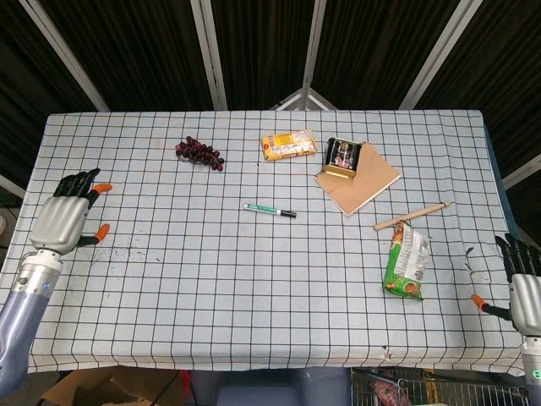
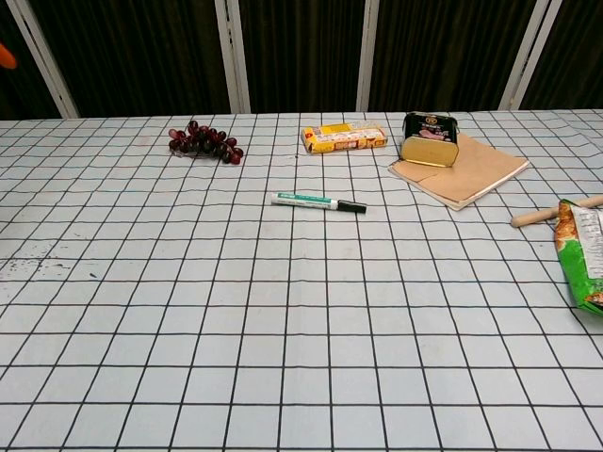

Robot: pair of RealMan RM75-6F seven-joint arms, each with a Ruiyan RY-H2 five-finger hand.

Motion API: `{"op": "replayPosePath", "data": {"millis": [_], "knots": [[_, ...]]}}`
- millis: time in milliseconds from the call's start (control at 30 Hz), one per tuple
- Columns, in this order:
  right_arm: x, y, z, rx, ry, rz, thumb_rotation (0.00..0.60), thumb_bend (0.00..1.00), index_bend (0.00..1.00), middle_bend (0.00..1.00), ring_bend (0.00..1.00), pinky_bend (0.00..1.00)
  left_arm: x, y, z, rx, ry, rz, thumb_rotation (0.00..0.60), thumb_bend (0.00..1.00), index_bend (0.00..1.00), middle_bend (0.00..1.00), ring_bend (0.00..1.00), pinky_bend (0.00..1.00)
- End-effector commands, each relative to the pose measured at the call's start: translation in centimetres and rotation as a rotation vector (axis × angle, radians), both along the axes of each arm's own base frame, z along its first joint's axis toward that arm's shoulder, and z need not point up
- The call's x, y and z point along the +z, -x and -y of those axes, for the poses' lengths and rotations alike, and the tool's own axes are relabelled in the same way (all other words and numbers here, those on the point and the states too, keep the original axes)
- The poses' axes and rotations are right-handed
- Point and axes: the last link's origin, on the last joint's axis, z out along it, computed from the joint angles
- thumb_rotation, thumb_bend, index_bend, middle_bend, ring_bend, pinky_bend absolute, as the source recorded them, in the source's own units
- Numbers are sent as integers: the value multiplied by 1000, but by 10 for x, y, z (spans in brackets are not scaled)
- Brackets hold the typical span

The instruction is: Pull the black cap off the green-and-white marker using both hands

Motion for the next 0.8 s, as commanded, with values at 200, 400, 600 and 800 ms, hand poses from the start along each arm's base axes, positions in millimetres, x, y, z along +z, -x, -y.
{"op": "replayPosePath", "data": {"millis": [200, 400, 600, 800], "knots": [[15, -2, 4, -48, 4, -12, 600, 114, 16, 0, 0, 0, -43, -50, -62, -28, 48, -14, 600, 453, 236, 0, 0, 0], [20, -2, 14, -84, 6, 8, 600, 114, 16, 0, 0, 0, -76, -82, -105, -25, 104, -19, 600, 453, 256, 0, 0, 0], [23, 0, 22, -114, 6, 22, 600, 114, 21, 0, 0, 0, -111, -109, -131, -9, 177, 18, 600, 453, 269, 0, 0, 0], [25, 2, 26, -128, 17, 30, 600, 114, 23, 0, 0, 0, -138, -135, -140, -29, 219, 46, 600, 447, 308, 0, 0, 0]]}}
